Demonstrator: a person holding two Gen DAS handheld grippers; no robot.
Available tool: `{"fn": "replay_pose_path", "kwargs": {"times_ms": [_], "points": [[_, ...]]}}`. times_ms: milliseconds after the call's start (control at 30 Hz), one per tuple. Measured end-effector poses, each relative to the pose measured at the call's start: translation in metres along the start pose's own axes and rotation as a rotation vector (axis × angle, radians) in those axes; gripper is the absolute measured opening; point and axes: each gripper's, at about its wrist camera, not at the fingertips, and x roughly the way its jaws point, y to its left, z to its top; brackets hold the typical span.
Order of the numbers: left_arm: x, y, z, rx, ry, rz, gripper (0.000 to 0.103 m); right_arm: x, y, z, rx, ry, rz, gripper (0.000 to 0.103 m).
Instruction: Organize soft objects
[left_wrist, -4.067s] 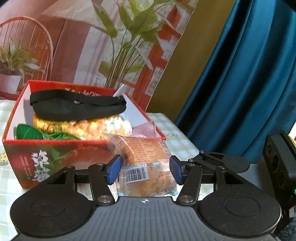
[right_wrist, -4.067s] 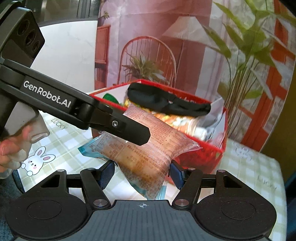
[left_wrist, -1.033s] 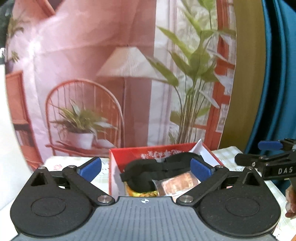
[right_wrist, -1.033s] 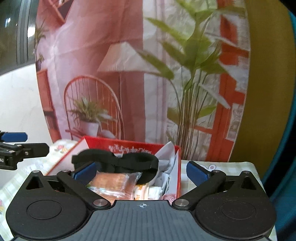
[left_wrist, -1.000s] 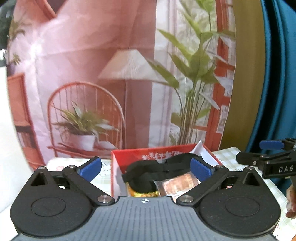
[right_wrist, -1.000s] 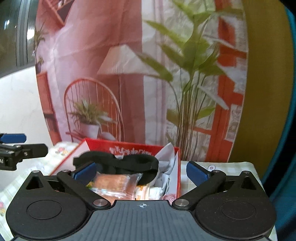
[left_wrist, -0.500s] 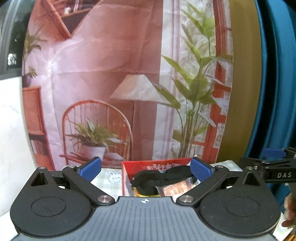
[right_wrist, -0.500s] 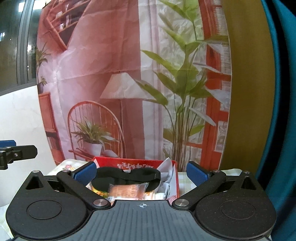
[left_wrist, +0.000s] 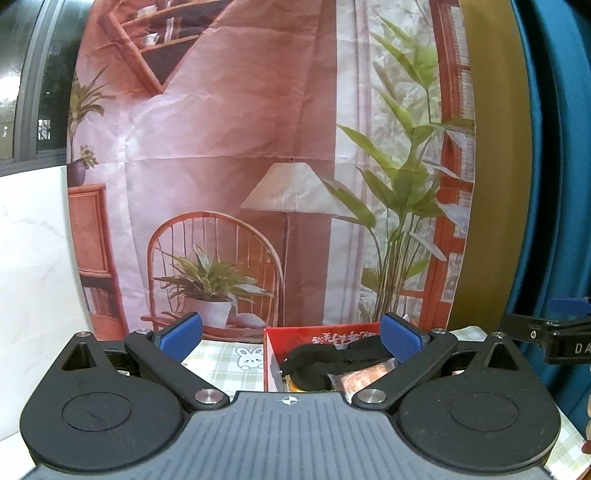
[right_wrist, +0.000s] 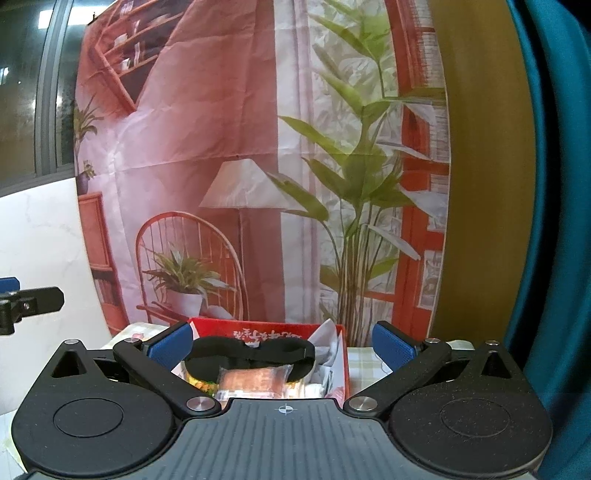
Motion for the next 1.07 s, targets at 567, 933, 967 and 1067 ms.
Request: {"fn": "replay_pose_path", "kwargs": {"times_ms": [567,933,967,1067], "points": [[0.002,-0.0029,-0.0007,0.017,0.0,0.008,0.103,0.0005,-0.0099,-0.005,0.003,0.014,-0.012,0.103],[0.0046,-0.0007,-0.0007,0.022,0.008,0.006,0.103,0.0,-0.0083,-0.0048,0.0,0.013,-0.011,0.103],[0.0046,-0.0008,-0.0007,0.023,0.007,0.008,0.103,0.0,-0.0086,-0.005,-0.001,0.013,-0.011,0.103],[0.0048,-0.0008,-0.0006,0.022,0.007,0.006,0.103,-0.0002,-0.0083,-0.0049,0.001,0.013,-0.011,0.103]]}}
